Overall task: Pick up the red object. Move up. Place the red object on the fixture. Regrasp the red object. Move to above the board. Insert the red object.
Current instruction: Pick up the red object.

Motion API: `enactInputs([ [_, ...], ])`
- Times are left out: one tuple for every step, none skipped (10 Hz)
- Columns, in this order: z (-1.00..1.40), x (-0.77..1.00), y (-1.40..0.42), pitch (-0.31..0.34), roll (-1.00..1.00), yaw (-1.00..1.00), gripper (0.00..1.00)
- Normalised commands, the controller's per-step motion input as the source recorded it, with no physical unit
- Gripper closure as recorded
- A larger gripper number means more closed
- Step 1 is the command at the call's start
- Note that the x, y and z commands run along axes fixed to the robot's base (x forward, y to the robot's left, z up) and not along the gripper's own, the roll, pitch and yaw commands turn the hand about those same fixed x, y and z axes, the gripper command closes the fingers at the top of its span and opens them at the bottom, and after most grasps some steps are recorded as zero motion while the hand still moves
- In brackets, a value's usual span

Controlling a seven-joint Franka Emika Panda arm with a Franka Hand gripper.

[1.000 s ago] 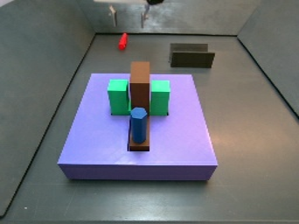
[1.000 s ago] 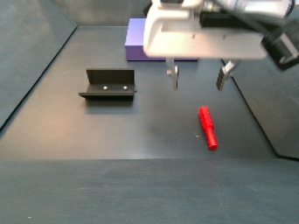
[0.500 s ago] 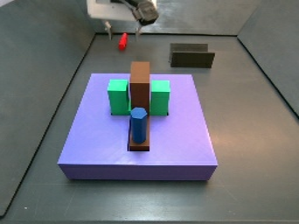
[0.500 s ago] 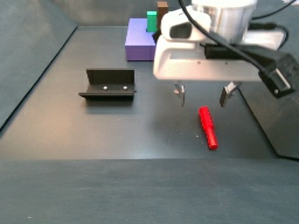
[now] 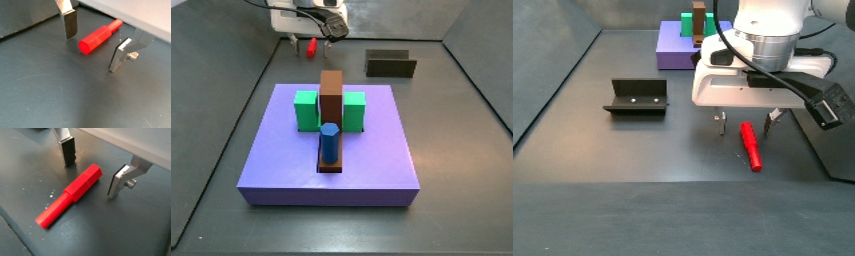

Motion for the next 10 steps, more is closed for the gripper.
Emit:
enactInputs([
  [0.00,0.00,0.02,0.000,-0.04,0.00,0.00],
  [0.00,0.00,0.00,-0.033,-0.03,0.00,0.00],
  [0.00,0.00,0.00,-0.014,-0.01,0.00,0.00],
  [0.00,0.00,0.00,0.000,0.00,0.00,0.00],
  [0.00,0.00,0.00,0.000,0.00,0.00,1.00],
  [0.00,0.00,0.00,0.000,0.00,0.00,1.00],
  [0.00,0.00,0.00,0.000,0.00,0.00,1.00],
  [0.00,0.00,0.00,0.000,0.00,0.00,1.00],
  [0.00,0.00,0.00,0.000,0.00,0.00,1.00],
  [0.00,0.00,0.00,0.000,0.00,0.00,1.00],
])
